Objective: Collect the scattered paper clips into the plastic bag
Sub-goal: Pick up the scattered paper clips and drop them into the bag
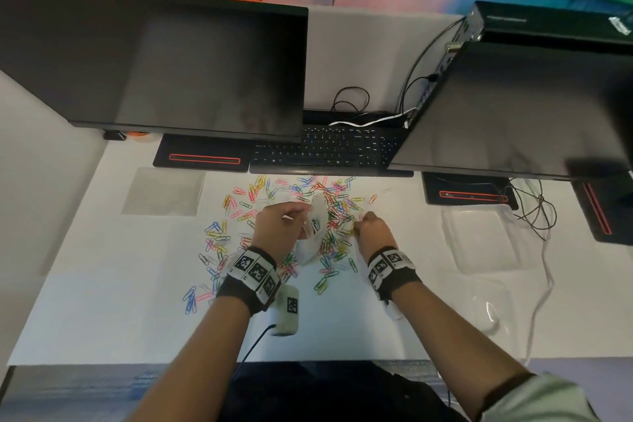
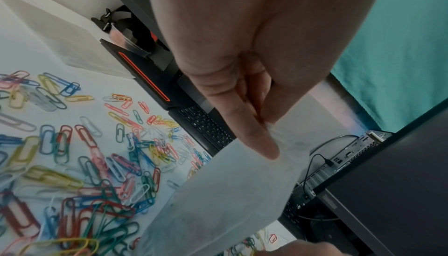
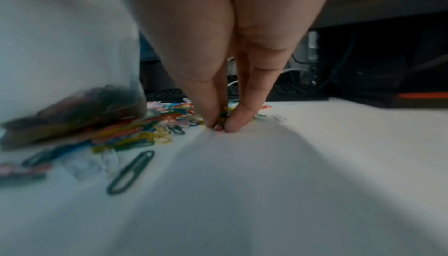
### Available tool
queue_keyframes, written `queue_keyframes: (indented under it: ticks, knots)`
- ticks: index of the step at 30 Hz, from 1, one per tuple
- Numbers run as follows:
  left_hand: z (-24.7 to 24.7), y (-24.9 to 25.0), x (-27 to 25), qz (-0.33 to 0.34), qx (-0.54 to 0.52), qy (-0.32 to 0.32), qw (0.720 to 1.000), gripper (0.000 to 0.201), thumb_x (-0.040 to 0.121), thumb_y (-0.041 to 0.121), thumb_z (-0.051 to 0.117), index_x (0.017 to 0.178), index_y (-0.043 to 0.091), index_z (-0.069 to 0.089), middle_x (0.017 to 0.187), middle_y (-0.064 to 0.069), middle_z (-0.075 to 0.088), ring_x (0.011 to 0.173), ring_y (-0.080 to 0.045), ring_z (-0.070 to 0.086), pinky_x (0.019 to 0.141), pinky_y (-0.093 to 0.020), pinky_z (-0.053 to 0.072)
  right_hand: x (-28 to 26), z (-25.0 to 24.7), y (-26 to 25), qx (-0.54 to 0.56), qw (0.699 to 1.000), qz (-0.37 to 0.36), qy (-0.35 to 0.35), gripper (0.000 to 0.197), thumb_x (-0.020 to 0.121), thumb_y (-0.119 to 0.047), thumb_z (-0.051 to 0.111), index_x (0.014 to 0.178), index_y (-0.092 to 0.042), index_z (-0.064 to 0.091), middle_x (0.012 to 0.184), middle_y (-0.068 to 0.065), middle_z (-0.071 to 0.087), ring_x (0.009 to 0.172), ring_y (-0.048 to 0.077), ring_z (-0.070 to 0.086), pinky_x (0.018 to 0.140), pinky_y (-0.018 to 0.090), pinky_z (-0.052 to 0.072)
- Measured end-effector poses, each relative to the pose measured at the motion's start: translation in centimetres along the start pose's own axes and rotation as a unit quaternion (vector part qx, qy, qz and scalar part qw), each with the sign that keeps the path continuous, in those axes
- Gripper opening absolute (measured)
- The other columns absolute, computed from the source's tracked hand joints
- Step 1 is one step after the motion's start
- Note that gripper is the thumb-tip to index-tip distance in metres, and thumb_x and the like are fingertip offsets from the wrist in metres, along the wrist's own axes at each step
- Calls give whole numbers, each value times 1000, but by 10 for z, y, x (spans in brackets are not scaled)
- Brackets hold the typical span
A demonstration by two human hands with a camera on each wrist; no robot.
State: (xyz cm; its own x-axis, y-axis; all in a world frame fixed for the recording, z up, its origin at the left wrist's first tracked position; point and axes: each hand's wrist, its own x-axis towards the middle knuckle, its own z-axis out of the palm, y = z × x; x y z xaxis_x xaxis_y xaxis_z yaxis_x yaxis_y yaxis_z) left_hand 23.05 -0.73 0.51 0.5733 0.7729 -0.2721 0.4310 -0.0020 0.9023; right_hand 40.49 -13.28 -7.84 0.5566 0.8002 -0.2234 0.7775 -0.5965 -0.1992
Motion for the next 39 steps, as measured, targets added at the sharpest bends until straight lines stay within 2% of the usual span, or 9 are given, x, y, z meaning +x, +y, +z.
queue_keyframes:
  ticks: [6, 11, 14, 17, 19, 23, 28, 34, 39]
  knots:
    - [6, 2, -4, 4, -4, -4, 1000, 16, 94, 7, 62, 100, 13, 76, 77, 3, 73, 56, -7, 70, 61, -20, 59, 4, -8, 4, 12, 1000, 7, -14, 20, 93, -13, 55, 98, -6, 73, 98, 11, 66, 84, 23, 65, 81, 29, 55]
    - [12, 1, -3, 10, 0, -18, 1000, 16, 94, 9, 63, 101, 13, 77, 81, -3, 76, 65, -18, 74, 70, -34, 64, 5, -27, 29, 231, 963, 139, 15, 15, 85, -22, 71, 91, -10, 78, 91, 5, 75, 84, 18, 68, 85, 19, 48]
    - [17, 3, 0, 6, 3, -25, 1000, 16, 94, 11, 63, 101, 13, 77, 79, -2, 77, 65, -18, 74, 71, -36, 64, 0, -46, 41, 468, 850, 242, -15, 25, 78, -22, 78, 101, -11, 75, 96, 2, 75, 91, 16, 70, 92, 24, 49]
    - [22, 8, 0, 5, 4, -33, 999, 16, 94, 9, 62, 101, 12, 76, 79, -4, 76, 66, -21, 73, 70, -36, 64, -9, -74, 31, 719, 656, 219, -67, 33, 82, -4, 70, 113, 7, 64, 105, 17, 72, 99, 22, 70, 96, 30, 52]
    - [26, 12, 0, 10, 13, -43, 999, 17, 94, 7, 61, 101, 11, 76, 78, -6, 76, 69, -26, 74, 69, -35, 64, -15, -90, 16, 751, 629, 173, -106, 30, 86, -2, 65, 114, 8, 63, 110, 19, 70, 104, 24, 68, 92, 27, 54]
    - [32, 15, 0, 20, 34, -58, 998, 17, 95, 6, 60, 101, 10, 75, 76, 1, 74, 68, -23, 74, 69, -34, 64, -22, -93, -13, 692, 696, 108, -159, 26, 85, -4, 68, 110, 3, 67, 105, 16, 72, 98, 24, 70, 87, 26, 56]
    - [34, 17, -1, 22, 51, -63, 996, 17, 95, 8, 60, 101, 14, 76, 83, -1, 76, 71, -20, 75, 74, -37, 63, -24, -75, -45, 297, 955, -7, 1, 14, 88, -11, 64, 94, -9, 77, 83, 7, 74, 69, 18, 64, 70, 16, 48]
    - [23, 17, 2, 9, 24, -48, 999, 18, 95, 8, 61, 104, 12, 75, 86, -4, 76, 71, -20, 75, 76, -39, 63, -19, -102, -50, 209, 975, -71, -33, 18, 89, -15, 60, 87, -13, 78, 83, 2, 75, 67, 13, 64, 76, 25, 54]
    - [-3, 21, 2, -1, -21, 7, 1000, 18, 95, 8, 61, 104, 12, 76, 83, -4, 76, 68, -20, 75, 73, -37, 64, 26, -97, 4, 338, 936, 88, 49, 16, 87, -22, 68, 101, -20, 74, 100, 2, 74, 87, 17, 69, 85, 33, 56]
